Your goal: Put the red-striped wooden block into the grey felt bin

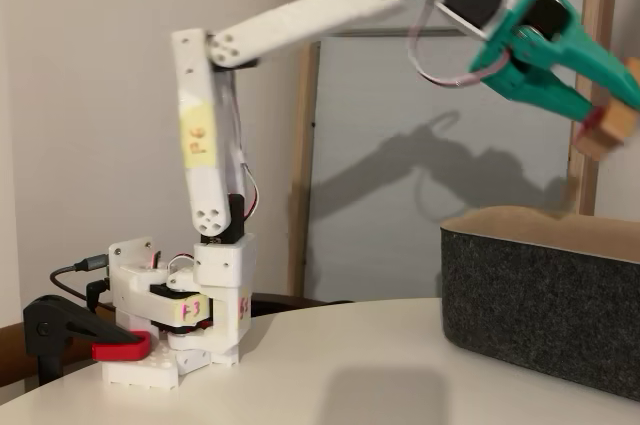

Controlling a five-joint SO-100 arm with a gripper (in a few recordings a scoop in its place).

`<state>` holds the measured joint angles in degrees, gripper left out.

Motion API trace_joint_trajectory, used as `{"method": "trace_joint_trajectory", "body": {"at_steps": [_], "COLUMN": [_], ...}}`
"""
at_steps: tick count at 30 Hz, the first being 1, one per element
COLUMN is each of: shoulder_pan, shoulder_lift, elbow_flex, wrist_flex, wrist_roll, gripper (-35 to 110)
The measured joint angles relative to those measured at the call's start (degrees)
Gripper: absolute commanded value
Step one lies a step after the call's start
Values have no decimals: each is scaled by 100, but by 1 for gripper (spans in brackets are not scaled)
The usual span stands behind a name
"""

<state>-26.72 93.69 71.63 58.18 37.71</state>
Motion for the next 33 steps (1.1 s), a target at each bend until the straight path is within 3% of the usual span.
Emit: {"method": "trace_joint_trajectory", "body": {"at_steps": [10, 18, 27, 33], "shoulder_pan": [-554, -562, -562, -562], "shoulder_lift": [-1907, -2452, -2593, -2602], "elbow_flex": [-1775, -1846, -1863, -1863], "wrist_flex": [-158, -387, -396, -352], "wrist_roll": [-686, -853, -800, -747], "gripper": [6, 6, 22, 24]}}
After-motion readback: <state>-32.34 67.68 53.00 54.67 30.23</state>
